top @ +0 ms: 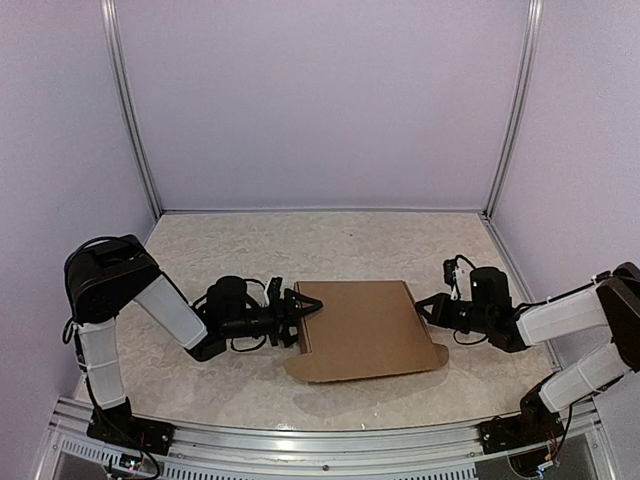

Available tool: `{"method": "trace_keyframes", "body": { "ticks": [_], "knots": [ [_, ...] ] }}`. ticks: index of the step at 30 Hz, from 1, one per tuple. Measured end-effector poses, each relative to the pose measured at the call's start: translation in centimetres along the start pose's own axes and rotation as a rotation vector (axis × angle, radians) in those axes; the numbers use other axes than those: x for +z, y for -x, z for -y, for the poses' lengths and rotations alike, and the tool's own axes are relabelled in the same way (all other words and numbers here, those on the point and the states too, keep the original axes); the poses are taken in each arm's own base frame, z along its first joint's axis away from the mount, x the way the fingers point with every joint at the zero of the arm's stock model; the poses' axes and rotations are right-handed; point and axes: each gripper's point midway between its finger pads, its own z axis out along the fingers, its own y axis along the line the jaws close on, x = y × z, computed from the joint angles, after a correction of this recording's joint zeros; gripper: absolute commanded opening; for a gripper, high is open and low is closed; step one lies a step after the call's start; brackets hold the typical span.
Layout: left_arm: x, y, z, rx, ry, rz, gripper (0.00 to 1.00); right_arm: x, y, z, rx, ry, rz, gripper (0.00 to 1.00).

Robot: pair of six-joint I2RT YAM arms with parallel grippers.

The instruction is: Fold the paper box

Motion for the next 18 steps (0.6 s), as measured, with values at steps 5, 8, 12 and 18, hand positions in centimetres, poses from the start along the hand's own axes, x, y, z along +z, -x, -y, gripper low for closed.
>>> {"method": "trace_keyframes", "body": {
  "ticks": [5,8,12,18],
  "knots": [
    [-0.01,-0.05,0.32,-0.002,-0.013,0.000,0.61,-0.17,-0.06,0.09,0.001,-0.004,0.001,0.00],
    [-0.03,-0.10,0.36,-0.004,-0.016,-0.002,0.51,-0.22,-0.12,0.11,0.002,-0.005,-0.001,0.00],
    [-0.04,-0.14,0.31,-0.005,-0.016,-0.005,0.41,-0.27,-0.11,0.07,0.003,-0.002,0.000,0.14],
    [-0.37,-0.15,0.21,-0.007,-0.020,-0.022,0.31,-0.81,-0.83,0.27,0.007,-0.013,-0.031,0.31]
  ]
}}
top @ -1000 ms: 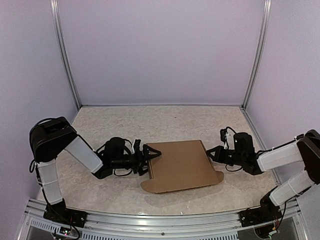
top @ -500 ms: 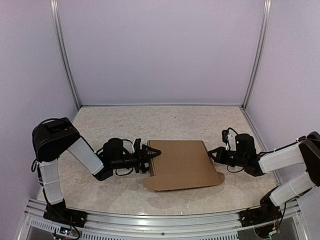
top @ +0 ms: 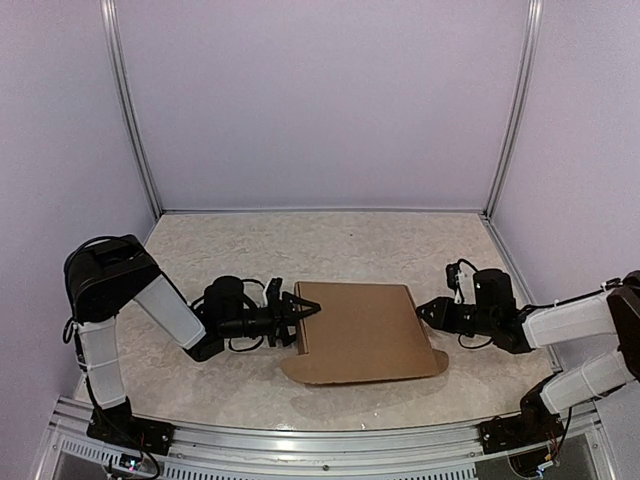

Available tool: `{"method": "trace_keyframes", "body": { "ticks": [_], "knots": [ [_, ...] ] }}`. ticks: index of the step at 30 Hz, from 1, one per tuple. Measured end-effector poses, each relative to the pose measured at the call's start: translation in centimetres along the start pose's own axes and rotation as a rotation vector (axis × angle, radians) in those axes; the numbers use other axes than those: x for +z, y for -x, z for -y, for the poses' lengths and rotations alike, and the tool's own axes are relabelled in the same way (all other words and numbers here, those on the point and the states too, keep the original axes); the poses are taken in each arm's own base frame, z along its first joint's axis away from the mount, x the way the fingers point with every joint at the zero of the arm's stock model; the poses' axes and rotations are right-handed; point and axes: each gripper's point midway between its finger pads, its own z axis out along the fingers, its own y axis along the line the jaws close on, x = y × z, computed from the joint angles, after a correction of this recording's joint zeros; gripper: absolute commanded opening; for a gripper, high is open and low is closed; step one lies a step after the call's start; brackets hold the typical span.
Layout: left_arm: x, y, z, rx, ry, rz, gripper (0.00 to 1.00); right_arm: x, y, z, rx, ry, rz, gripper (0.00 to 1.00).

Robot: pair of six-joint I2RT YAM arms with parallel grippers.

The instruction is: Fold the paper box

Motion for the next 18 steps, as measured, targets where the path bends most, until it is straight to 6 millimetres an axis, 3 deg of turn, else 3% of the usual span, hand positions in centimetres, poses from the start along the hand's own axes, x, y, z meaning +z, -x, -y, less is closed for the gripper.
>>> {"method": "trace_keyframes", "body": {
  "ticks": [6,18],
  "knots": [
    [-0.4,0.4,0.2,-0.001,-0.009,-0.010,0.22,-1.8,0.7,-1.8,-0.036,0.047,0.005,0.50],
    [-3.7,1.1,4.0,0.039,-0.086,-0.015,0.01,-7.7,7.2,-9.2,-0.292,0.185,0.174,0.87]
  ]
}}
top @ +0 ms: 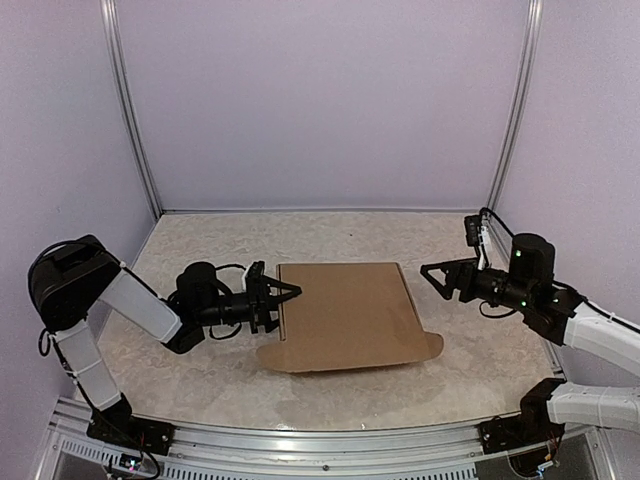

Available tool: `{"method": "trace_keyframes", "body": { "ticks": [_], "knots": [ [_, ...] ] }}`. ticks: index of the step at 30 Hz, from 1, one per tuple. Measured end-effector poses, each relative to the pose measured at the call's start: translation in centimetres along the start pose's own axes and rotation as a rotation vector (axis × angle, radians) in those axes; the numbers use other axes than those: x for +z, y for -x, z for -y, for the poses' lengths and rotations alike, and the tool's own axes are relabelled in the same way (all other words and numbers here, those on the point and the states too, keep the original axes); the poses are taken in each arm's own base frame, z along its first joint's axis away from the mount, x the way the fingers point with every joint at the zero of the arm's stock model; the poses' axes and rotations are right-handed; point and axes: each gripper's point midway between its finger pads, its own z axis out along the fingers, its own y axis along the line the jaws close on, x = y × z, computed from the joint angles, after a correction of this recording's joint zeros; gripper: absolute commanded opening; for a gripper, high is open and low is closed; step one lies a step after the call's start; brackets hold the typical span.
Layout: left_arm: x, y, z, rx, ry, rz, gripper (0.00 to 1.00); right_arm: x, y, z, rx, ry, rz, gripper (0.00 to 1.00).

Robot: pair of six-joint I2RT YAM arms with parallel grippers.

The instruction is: Fold the paper box

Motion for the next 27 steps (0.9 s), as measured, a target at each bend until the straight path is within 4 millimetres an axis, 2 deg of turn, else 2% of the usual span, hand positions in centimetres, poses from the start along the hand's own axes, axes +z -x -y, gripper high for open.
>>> {"method": "trace_keyframes", "body": {
  "ticks": [2,3,12,16,21,27],
  "knots": [
    [-0.8,0.1,0.7,0.006,-0.008,0.001,0.00,-0.6,1.1,-0.8,-0.049,0.019,0.025,0.98],
    [-1.2,0.1,1.0,0.009,-0.012,0.002,0.00,-0.9,1.5,-1.3,-0.081,0.030,0.037,0.99],
    [-5.8,0.2,4.7,0.040,-0.079,-0.003,0.00,-3.1,4.2,-4.4,-0.310,0.114,0.135,1.00],
    [-8.3,0.5,6.5,0.045,-0.107,0.001,0.00,-4.1,5.3,-6.7,-0.471,0.173,0.182,1.00],
    [-11.1,0.7,9.1,0.071,-0.138,-0.006,0.00,-5.0,5.1,-10.7,-0.725,0.272,0.221,1.00],
    [-13.8,-0.4,11.7,0.105,-0.171,-0.042,0.00,-5.9,3.2,-15.0,-1.087,0.341,0.294,1.00]
  ]
}}
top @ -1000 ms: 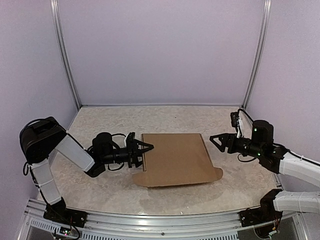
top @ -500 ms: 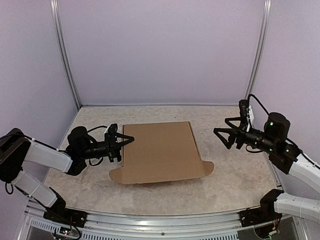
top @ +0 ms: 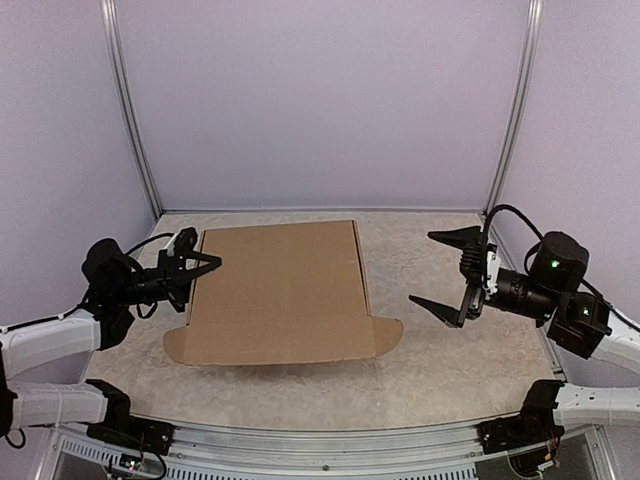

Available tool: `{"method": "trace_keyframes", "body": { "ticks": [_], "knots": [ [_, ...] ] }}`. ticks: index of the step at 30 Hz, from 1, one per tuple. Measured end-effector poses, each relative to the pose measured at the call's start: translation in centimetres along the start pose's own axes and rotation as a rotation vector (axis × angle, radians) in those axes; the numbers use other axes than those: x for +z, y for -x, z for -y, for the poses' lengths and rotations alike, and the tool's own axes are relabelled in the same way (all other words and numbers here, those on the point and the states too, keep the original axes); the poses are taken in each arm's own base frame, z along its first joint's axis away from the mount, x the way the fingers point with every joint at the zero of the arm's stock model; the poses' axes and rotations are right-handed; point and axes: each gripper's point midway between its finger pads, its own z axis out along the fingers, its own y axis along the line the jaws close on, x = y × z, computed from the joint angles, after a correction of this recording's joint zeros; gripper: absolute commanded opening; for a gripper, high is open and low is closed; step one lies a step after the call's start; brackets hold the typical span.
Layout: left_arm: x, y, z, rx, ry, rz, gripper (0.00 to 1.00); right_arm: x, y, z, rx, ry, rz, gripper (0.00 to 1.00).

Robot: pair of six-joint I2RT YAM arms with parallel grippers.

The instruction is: Fold the paper box

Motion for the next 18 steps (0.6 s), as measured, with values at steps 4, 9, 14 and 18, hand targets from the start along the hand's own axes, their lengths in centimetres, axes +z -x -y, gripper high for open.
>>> {"method": "trace_keyframes", "body": {
  "ticks": [4,9,14,18],
  "knots": [
    [-0.6,-1.3,1.0,-0.010,-0.003,-0.047,0.00,1.0,0.4,-1.4,-0.241,-0.025,-0.017,1.00],
    [-1.0,-2.6,1.8,-0.006,0.021,-0.101,0.00,3.2,-0.6,-4.6,-0.593,-0.039,-0.086,1.00],
    [-1.3,-3.5,1.8,0.008,0.045,-0.139,0.00,3.6,-2.5,-7.8,-0.875,-0.034,-0.148,1.00],
    [-1.5,-4.2,0.9,-0.004,0.078,-0.165,0.00,3.7,-1.1,-9.8,-0.984,-0.051,-0.123,1.00]
  ]
}}
